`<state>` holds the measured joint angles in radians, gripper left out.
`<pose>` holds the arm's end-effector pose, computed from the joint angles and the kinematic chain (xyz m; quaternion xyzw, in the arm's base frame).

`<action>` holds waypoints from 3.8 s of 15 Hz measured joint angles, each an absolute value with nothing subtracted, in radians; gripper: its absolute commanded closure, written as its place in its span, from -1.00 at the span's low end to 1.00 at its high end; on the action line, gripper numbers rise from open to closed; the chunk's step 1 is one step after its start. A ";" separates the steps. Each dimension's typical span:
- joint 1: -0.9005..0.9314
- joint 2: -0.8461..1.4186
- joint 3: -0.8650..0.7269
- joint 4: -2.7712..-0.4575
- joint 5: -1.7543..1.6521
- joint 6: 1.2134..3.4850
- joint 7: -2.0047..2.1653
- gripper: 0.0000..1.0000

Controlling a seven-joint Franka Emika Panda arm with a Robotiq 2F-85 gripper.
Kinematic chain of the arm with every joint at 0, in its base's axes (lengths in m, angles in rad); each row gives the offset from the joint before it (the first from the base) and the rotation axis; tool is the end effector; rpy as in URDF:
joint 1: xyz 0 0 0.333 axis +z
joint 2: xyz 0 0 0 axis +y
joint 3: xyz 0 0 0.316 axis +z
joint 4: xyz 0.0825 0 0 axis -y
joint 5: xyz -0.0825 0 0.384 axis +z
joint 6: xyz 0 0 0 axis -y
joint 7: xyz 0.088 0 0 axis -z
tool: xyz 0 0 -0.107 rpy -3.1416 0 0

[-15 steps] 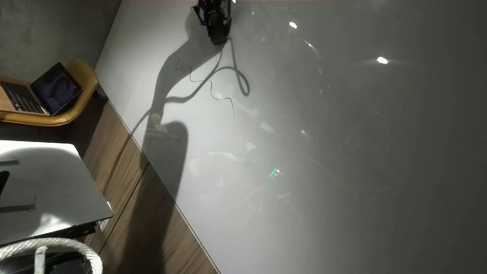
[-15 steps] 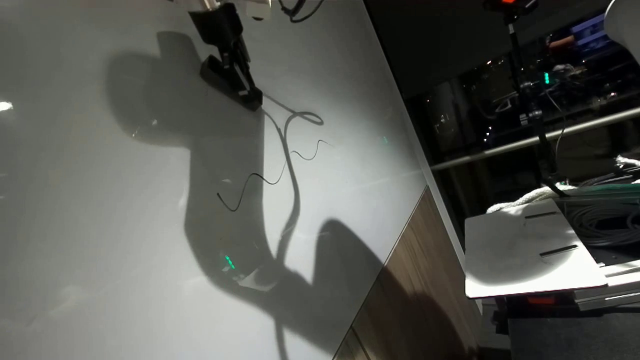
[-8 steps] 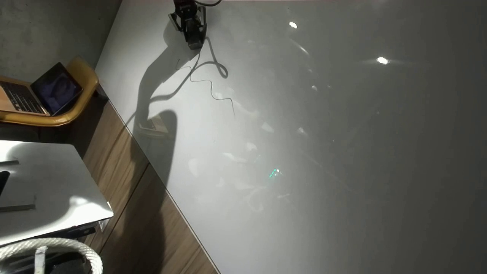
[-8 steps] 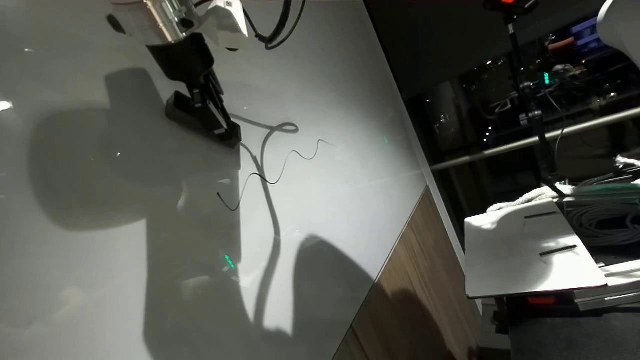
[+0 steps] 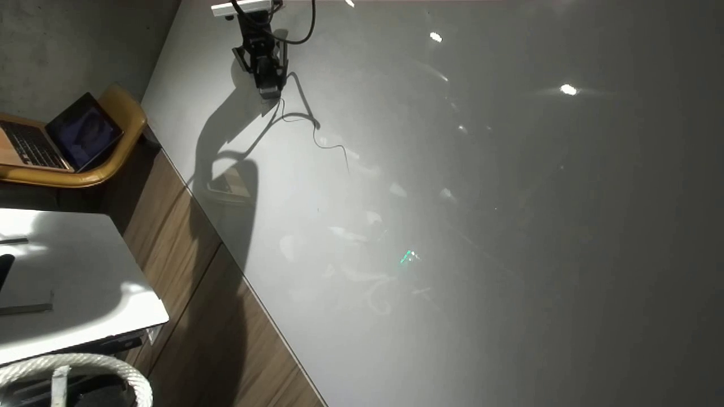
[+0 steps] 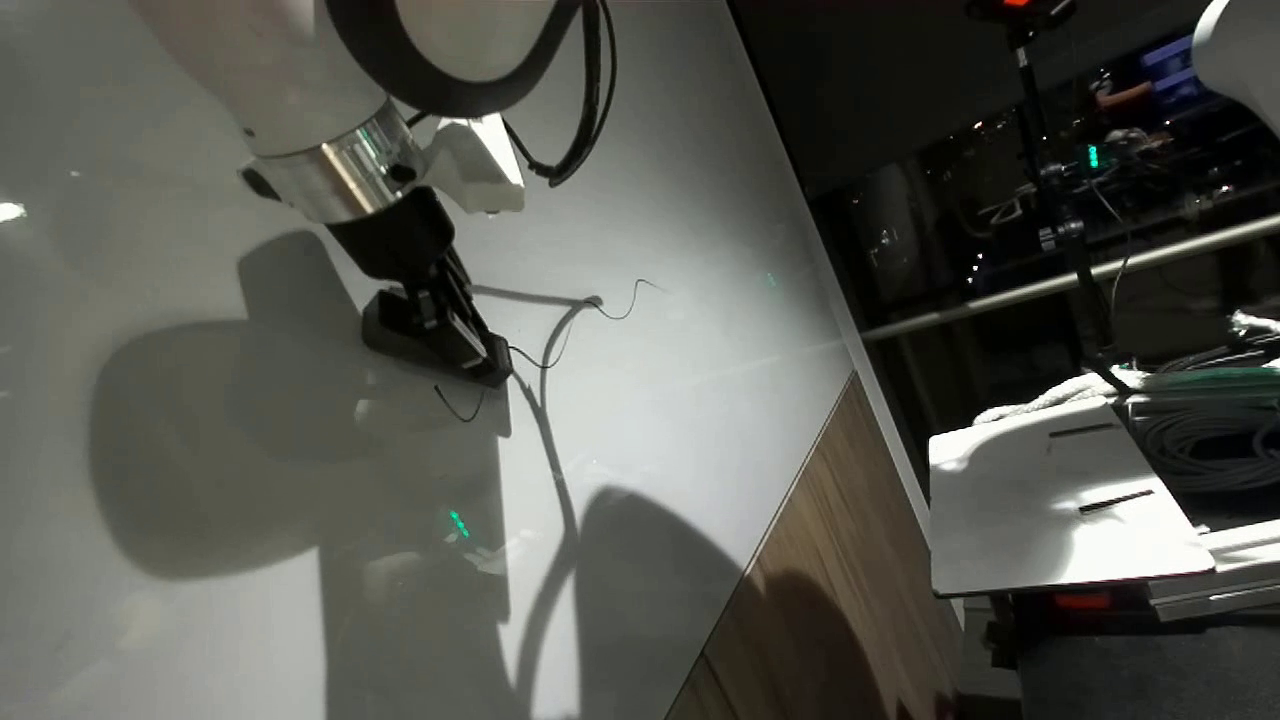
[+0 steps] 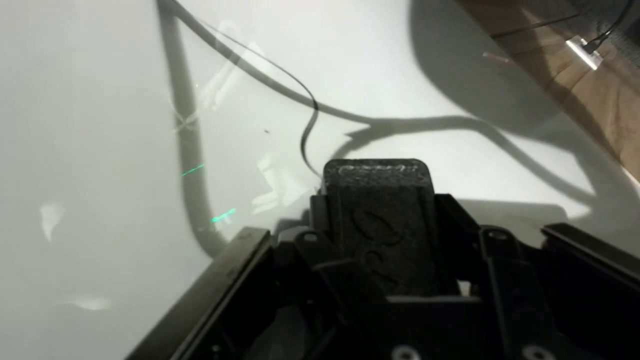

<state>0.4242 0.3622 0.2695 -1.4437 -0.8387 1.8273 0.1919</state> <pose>0.5757 0.3630 0.5127 0.8806 0.3166 0.1661 0.3109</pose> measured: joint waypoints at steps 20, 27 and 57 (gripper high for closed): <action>0.330 0.256 0.198 -1.650 -0.833 1.891 0.221 0.42; 0.216 0.134 0.158 -1.752 -0.827 1.929 0.222 0.42; 0.191 0.141 0.150 -1.868 -0.846 2.064 0.507 0.42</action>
<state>0.1906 0.1411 0.1497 -1.8677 -0.8463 2.0641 0.5075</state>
